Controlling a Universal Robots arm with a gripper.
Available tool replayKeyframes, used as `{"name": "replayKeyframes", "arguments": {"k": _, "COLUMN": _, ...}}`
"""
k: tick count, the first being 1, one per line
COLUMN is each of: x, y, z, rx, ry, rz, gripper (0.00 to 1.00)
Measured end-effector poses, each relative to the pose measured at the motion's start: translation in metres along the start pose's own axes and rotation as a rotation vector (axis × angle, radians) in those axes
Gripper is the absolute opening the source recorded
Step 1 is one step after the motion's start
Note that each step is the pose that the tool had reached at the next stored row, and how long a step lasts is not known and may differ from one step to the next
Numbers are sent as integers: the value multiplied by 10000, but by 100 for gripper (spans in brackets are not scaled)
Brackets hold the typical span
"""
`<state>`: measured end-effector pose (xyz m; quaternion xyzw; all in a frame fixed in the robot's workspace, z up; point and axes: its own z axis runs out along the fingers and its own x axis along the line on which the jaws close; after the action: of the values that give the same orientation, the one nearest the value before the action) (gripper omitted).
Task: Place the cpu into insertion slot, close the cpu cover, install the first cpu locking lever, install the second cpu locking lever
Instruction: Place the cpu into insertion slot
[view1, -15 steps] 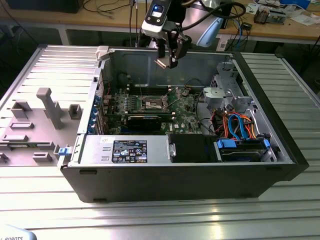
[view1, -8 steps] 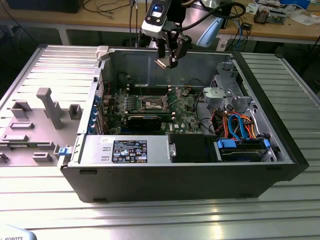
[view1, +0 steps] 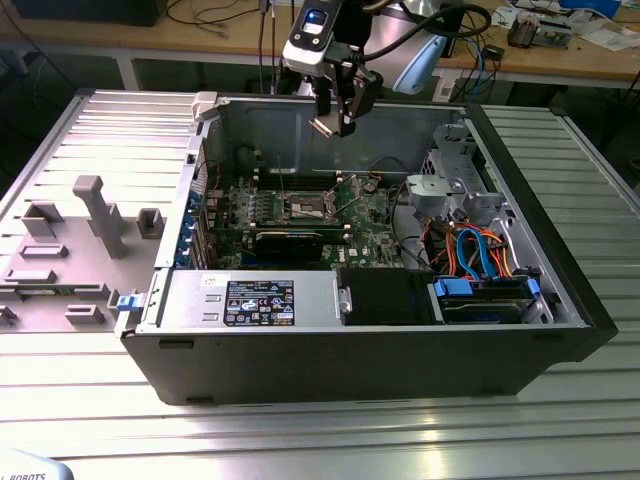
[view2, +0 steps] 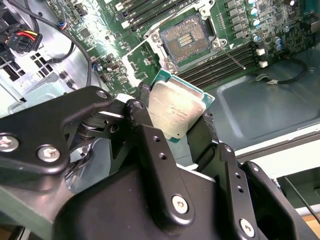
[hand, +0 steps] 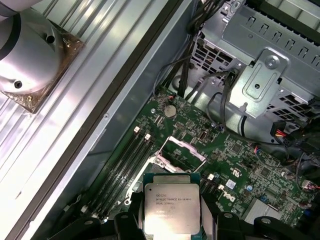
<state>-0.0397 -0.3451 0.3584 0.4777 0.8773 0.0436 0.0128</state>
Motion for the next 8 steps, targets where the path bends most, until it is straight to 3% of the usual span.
{"name": "replayKeyframes", "arguments": {"k": 8, "x": 0, "y": 0, "z": 2, "rx": -16, "ry": -73, "rz": 816, "gripper": 54}}
